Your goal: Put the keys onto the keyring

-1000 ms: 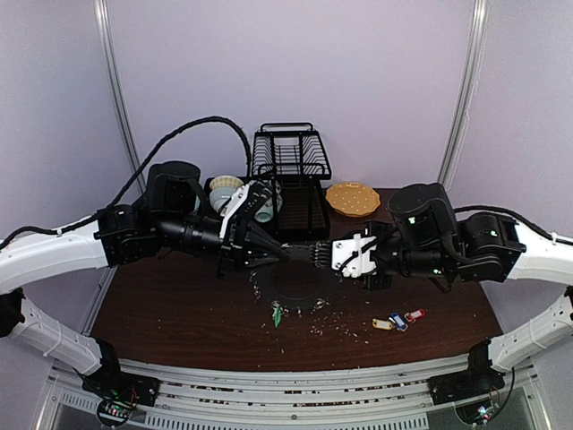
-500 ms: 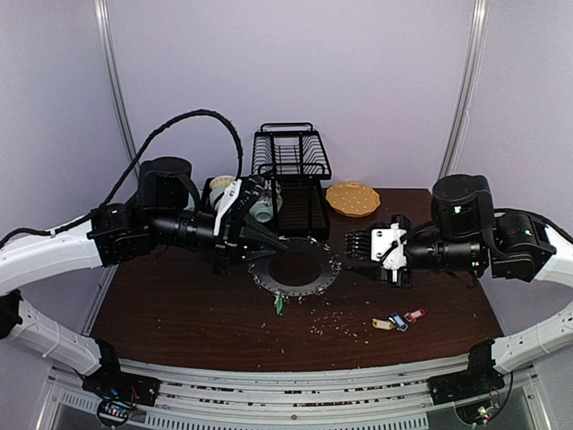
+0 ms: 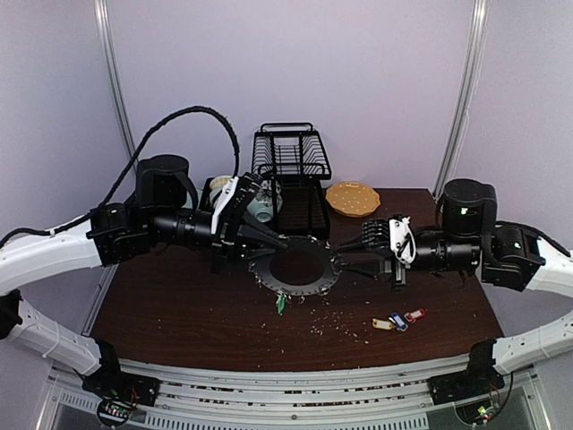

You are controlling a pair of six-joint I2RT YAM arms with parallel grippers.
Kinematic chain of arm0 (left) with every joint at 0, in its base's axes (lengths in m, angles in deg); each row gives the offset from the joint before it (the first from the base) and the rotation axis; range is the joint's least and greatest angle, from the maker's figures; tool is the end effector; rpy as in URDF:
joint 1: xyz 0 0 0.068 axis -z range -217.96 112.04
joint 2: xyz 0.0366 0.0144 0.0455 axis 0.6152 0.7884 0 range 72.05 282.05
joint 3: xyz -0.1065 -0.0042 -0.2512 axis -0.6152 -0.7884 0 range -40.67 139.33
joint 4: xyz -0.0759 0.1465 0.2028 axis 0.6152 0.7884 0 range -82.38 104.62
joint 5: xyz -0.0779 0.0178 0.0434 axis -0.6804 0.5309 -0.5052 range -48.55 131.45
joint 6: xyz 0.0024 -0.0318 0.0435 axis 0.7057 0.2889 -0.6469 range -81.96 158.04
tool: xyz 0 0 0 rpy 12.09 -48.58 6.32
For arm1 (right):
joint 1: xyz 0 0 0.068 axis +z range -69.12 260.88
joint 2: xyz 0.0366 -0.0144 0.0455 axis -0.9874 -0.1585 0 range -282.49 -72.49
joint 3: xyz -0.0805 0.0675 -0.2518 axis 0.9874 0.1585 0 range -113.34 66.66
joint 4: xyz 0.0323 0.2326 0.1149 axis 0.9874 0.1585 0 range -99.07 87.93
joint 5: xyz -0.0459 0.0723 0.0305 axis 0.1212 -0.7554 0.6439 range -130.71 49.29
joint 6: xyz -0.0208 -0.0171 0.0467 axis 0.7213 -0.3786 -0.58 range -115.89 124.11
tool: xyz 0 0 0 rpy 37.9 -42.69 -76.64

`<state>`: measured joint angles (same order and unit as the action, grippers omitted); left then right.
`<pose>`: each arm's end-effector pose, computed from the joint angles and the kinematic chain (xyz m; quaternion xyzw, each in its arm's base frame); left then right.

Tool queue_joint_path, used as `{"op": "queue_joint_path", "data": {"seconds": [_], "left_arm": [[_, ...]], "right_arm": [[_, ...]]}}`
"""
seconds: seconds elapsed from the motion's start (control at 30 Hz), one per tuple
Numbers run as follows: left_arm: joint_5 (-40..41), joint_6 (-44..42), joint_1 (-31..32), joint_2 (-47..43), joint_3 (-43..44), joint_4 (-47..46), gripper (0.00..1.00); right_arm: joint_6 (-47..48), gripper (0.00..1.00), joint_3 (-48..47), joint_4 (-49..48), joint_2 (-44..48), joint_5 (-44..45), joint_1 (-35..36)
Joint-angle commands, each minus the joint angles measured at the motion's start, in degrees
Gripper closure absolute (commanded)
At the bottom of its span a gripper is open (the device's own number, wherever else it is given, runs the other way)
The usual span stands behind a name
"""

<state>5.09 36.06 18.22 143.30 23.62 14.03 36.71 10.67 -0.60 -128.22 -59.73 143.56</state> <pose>0.1413 -0.2490 0.3697 0.5314 0.5574 -0.4862 0.4129 0.0919 0.2031 0.3774 -0.6238 0.4224 0.2882 0.5911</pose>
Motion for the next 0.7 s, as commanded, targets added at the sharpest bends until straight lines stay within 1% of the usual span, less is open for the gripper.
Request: {"op": "queue_joint_path", "data": {"seconds": [0.0,0.2,0.37,0.47,0.67], "left_arm": [[-0.84,0.48,-0.28,-0.56,1.68,-4.33,1.0],[-1.41,0.35,-0.28,-0.54,1.49,-4.16,1.0],[-1.53,0.31,-0.28,-0.59,1.28,-4.13,1.0],[-1.6,0.31,-0.28,-0.59,1.32,-4.22,1.0],[-1.71,0.48,-0.28,-0.57,1.43,-4.04,1.0]], "right_arm": [[-1.02,0.76,-1.59,-1.7,-0.31,-4.13,-0.04],[-0.98,0.78,-2.43,-0.16,0.47,-0.82,-0.42],[-2.23,0.79,-2.89,0.13,1.57,-3.01,-2.98],[-2.94,0.83,-2.82,-0.13,1.57,-4.54,-4.16],[-3.16,0.82,-3.6,0.72,-0.16,-7.06,-4.86]]}}
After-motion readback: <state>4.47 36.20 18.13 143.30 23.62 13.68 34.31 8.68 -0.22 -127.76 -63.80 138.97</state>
